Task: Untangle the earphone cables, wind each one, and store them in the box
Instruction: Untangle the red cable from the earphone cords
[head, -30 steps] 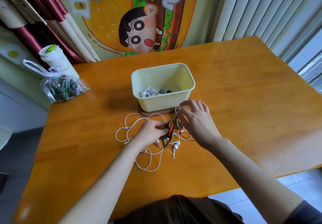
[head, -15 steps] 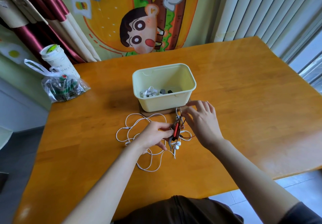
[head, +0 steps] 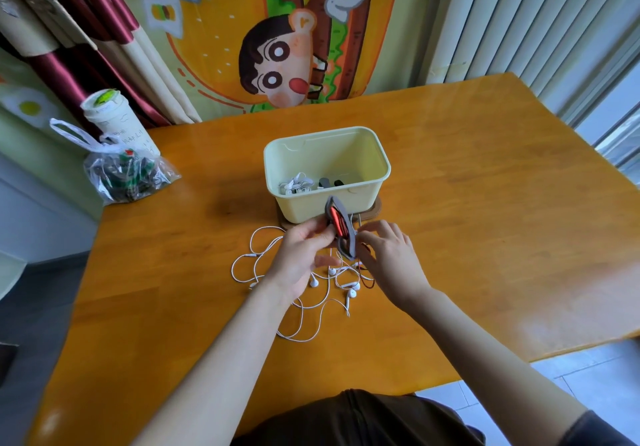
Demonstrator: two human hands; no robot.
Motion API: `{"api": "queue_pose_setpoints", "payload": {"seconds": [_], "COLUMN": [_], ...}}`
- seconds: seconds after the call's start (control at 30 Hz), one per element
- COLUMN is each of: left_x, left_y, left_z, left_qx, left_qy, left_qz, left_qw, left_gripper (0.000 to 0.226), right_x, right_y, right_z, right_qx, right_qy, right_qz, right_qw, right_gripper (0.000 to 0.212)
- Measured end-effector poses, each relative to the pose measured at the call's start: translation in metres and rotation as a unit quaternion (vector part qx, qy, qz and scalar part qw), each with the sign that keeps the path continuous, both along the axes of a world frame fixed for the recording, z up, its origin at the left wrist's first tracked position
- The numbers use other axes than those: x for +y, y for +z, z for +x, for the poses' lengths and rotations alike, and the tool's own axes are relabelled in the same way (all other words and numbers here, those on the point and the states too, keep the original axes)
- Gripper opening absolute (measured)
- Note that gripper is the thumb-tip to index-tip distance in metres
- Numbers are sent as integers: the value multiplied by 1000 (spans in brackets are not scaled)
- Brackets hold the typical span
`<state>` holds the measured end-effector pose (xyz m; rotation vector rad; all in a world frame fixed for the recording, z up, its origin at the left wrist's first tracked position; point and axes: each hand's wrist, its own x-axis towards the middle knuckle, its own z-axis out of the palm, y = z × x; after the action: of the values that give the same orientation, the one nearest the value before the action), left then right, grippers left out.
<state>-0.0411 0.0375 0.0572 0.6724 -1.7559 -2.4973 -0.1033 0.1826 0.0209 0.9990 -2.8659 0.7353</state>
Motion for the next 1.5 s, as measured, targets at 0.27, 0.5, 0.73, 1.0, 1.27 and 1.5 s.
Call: {"api": "queue_pose_setpoints", "payload": {"seconds": [0.27,0.5,0.73,1.0,1.27,1.5], "left_x": [-7,-8,-14,-18,-7,0], "left_y": [-8,-2,0,2,-11,-8], "left_z": [-4,-7,-10,-11,-8,-11], "left_qx": [-43,10,40,49,29,63], "left_qy": [144,143,125,181,177,132], "left_qz": [66,138,214,229,99,66], "left_qw": [986,980,968,955,979,987], "left_gripper": [21,23,25,19,24,27], "right_x": [1,-5,5,19,20,-15], "right_y": [5,16,2,-2,5,28], "right_z": [4,2,-4,-19,-29,-3], "right_qx": [-153,-259,-214,-157,-149,-271], "right_qy": [23,-22,7,-52,-76,53], "right_qz": [17,-172,-125,-9,113,-135], "right_qw": [988,950,969,986,979,952], "right_gripper": [23,9,19,30,34,36]}}
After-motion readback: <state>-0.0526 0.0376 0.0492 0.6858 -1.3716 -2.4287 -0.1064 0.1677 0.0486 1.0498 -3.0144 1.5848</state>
